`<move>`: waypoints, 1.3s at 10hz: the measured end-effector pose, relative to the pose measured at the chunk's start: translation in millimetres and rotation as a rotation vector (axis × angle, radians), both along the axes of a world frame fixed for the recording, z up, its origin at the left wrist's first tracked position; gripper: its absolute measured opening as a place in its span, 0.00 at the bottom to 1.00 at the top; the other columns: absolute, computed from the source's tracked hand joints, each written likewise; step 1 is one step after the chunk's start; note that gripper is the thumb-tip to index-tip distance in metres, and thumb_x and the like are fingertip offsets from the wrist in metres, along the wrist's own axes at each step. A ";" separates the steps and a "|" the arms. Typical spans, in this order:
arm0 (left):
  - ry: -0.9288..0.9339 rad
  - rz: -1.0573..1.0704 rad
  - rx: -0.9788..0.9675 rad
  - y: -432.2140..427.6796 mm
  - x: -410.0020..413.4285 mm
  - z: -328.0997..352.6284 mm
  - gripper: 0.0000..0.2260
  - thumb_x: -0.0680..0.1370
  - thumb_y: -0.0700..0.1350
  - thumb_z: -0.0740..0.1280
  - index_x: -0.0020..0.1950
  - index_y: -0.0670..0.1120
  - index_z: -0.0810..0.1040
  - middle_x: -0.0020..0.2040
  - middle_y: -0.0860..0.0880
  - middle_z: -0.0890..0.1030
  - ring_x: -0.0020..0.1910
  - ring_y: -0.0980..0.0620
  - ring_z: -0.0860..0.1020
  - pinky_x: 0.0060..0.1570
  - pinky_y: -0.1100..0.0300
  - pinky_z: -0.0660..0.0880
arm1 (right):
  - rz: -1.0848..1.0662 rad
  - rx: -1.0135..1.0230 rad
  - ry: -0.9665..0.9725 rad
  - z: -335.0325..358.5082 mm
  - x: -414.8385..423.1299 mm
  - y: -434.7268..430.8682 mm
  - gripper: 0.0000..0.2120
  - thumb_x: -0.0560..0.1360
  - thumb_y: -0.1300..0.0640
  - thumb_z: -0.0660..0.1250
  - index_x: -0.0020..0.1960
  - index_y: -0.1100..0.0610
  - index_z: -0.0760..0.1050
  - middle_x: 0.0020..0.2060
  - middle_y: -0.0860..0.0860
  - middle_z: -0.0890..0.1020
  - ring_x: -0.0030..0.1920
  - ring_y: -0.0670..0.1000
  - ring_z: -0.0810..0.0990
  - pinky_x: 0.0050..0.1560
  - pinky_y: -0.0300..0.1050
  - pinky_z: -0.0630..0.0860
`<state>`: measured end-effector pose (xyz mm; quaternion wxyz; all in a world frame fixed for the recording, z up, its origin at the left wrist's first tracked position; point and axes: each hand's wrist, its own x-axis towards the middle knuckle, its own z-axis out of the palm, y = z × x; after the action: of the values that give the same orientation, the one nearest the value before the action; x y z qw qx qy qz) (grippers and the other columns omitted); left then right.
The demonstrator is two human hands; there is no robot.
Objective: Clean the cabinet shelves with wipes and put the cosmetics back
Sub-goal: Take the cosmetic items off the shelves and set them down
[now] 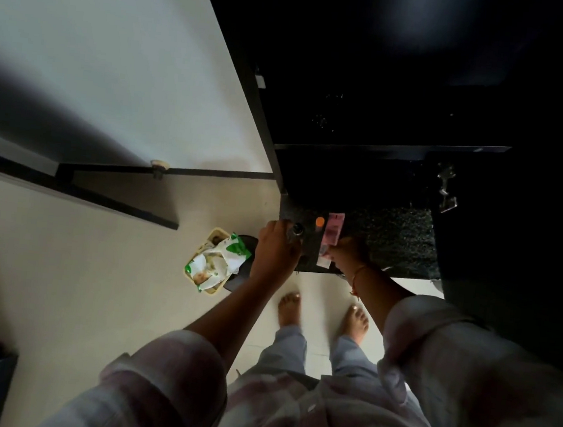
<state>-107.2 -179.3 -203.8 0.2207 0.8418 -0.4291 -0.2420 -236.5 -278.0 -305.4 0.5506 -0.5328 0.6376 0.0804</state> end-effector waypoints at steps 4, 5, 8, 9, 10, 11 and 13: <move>0.020 -0.002 -0.012 4.8 8.0 -13.7 0.10 0.78 0.41 0.65 0.59 0.42 0.75 0.56 0.43 0.77 0.57 0.45 0.72 0.56 0.55 0.68 | 0.137 -0.270 0.088 1.3 9.3 0.6 0.20 0.71 0.43 0.72 0.49 0.61 0.83 0.43 0.61 0.84 0.46 0.60 0.82 0.42 0.47 0.74; 0.033 -0.016 -0.010 4.1 9.9 -7.1 0.11 0.77 0.41 0.66 0.59 0.43 0.75 0.57 0.43 0.76 0.58 0.44 0.72 0.57 0.54 0.68 | 0.143 -0.279 0.109 6.0 7.4 0.1 0.17 0.73 0.48 0.72 0.48 0.62 0.82 0.45 0.61 0.83 0.47 0.60 0.82 0.40 0.44 0.70; 0.033 -0.054 -0.022 -4.0 9.9 18.1 0.17 0.75 0.42 0.69 0.63 0.43 0.74 0.58 0.41 0.75 0.58 0.42 0.72 0.56 0.55 0.68 | 0.176 -0.527 0.122 61.6 -3.8 -0.6 0.08 0.72 0.57 0.70 0.48 0.60 0.78 0.45 0.63 0.82 0.49 0.62 0.80 0.48 0.50 0.74; 0.023 -0.104 -0.049 -7.1 6.7 26.4 0.18 0.75 0.44 0.69 0.64 0.45 0.72 0.60 0.44 0.75 0.61 0.44 0.71 0.57 0.58 0.68 | 0.284 -0.737 0.096 103.6 -11.4 6.6 0.09 0.70 0.56 0.71 0.49 0.57 0.78 0.47 0.60 0.81 0.47 0.62 0.81 0.44 0.48 0.75; 0.014 -0.123 -0.080 -9.9 5.8 33.3 0.19 0.75 0.45 0.69 0.65 0.45 0.73 0.61 0.43 0.75 0.61 0.43 0.71 0.57 0.58 0.67 | 0.385 -0.789 0.084 132.2 -13.7 12.3 0.14 0.73 0.52 0.69 0.56 0.56 0.77 0.56 0.56 0.78 0.53 0.60 0.79 0.45 0.47 0.74; -0.042 -0.132 -0.168 -10.6 3.2 47.8 0.17 0.75 0.44 0.69 0.63 0.44 0.75 0.59 0.43 0.76 0.59 0.44 0.72 0.58 0.56 0.69 | 0.432 -0.914 0.034 163.7 -14.9 17.4 0.14 0.74 0.48 0.68 0.57 0.53 0.77 0.56 0.53 0.78 0.54 0.57 0.79 0.44 0.45 0.74; -0.028 -0.078 -0.577 -26.1 -12.3 124.5 0.13 0.77 0.42 0.68 0.60 0.49 0.72 0.57 0.53 0.73 0.56 0.60 0.68 0.58 0.64 0.68 | 0.296 -1.380 -0.123 246.1 -9.6 14.1 0.11 0.74 0.45 0.64 0.51 0.50 0.79 0.48 0.47 0.80 0.50 0.50 0.78 0.41 0.44 0.78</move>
<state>-119.5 -205.4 -79.3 0.4356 0.7303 -0.5153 -0.1067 -246.2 -263.9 -59.3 0.1056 -0.8447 0.4317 -0.2981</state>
